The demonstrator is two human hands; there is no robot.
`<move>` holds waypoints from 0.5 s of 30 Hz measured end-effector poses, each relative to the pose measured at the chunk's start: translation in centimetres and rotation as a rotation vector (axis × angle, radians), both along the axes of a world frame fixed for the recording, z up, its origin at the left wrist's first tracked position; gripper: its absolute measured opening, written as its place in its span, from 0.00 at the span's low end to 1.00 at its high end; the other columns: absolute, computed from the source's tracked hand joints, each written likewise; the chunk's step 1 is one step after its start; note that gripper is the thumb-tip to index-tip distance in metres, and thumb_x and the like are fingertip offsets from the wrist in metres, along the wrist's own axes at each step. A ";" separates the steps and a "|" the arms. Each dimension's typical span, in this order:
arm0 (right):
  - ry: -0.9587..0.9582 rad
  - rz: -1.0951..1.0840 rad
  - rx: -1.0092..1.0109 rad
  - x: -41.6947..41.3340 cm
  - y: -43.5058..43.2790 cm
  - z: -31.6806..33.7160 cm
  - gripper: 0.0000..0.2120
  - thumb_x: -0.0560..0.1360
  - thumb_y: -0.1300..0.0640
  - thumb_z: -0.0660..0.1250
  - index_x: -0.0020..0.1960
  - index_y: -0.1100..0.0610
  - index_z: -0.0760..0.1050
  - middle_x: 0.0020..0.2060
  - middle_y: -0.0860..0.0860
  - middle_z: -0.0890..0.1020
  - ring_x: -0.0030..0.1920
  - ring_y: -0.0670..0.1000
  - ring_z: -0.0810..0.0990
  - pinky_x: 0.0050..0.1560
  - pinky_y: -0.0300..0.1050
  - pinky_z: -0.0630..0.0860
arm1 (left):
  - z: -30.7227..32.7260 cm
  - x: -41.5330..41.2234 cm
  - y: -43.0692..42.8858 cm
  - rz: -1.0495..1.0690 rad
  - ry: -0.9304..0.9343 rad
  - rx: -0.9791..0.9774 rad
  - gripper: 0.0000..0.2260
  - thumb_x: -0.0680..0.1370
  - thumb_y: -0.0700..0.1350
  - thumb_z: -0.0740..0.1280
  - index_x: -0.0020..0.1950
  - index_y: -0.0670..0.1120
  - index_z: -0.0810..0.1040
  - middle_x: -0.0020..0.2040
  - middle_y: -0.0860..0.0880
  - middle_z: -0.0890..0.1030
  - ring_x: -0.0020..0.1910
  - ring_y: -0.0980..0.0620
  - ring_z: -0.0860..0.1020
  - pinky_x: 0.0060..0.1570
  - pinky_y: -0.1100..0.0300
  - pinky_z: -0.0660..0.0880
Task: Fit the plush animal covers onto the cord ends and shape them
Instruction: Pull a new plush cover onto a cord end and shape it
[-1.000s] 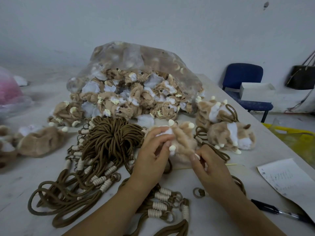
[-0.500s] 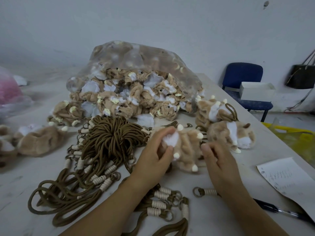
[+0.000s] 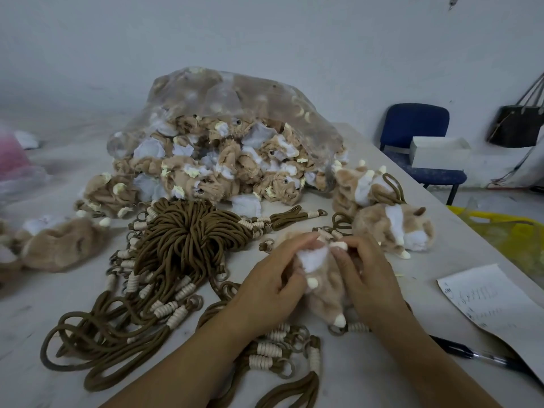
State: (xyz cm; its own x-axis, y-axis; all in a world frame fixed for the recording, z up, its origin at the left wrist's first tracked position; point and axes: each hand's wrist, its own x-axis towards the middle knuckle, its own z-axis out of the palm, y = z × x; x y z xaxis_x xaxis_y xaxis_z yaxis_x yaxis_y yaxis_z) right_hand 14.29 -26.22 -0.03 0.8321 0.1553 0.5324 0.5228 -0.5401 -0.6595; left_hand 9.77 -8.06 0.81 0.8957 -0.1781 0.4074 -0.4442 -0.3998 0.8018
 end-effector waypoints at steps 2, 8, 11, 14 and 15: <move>0.045 -0.025 0.109 0.0 0.0 0.2 0.03 0.79 0.54 0.61 0.48 0.47 0.72 0.45 0.45 0.76 0.47 0.40 0.74 0.45 0.31 0.69 | 0.1 0.2 0.2 0.042 0.021 -0.074 0.23 0.76 0.42 0.59 0.65 0.66 0.67 0.62 0.71 0.72 0.60 0.67 0.72 0.55 0.75 0.69; 0.179 -0.019 0.249 -0.1 -0.1 0.4 0.09 0.80 0.45 0.58 0.42 0.45 0.71 0.41 0.42 0.77 0.42 0.39 0.75 0.38 0.25 0.68 | 0.0 0.4 0.5 0.092 0.062 -0.161 0.20 0.75 0.44 0.60 0.61 0.66 0.71 0.58 0.69 0.74 0.54 0.65 0.75 0.51 0.71 0.72; 0.182 -0.011 0.228 0.0 -0.5 0.3 0.10 0.82 0.53 0.56 0.45 0.48 0.74 0.44 0.48 0.78 0.46 0.43 0.75 0.42 0.26 0.68 | -0.2 0.4 0.5 0.117 0.084 -0.165 0.20 0.75 0.48 0.61 0.60 0.71 0.70 0.58 0.69 0.74 0.54 0.62 0.76 0.54 0.63 0.76; -0.033 0.027 0.104 -0.9 -0.1 0.6 0.09 0.80 0.49 0.56 0.53 0.51 0.73 0.51 0.49 0.75 0.54 0.44 0.73 0.53 0.30 0.68 | -0.2 0.5 0.5 0.127 0.076 -0.145 0.20 0.77 0.47 0.63 0.60 0.72 0.70 0.59 0.66 0.75 0.56 0.62 0.76 0.54 0.63 0.76; -0.099 0.054 0.051 -1.3 0.3 0.7 0.10 0.79 0.47 0.57 0.55 0.49 0.72 0.52 0.47 0.74 0.55 0.42 0.72 0.54 0.29 0.66 | -0.1 0.5 0.4 0.121 0.063 -0.131 0.20 0.78 0.46 0.65 0.60 0.71 0.70 0.59 0.66 0.75 0.57 0.63 0.75 0.52 0.67 0.75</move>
State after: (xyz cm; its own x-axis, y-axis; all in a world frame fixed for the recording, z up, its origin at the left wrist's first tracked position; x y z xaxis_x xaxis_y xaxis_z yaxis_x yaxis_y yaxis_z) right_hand 13.01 -25.96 0.72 0.7660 0.1692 0.6202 0.6145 -0.4763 -0.6289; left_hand 10.29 -7.63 0.67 0.9317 -0.0164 0.3628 -0.3467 -0.3372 0.8752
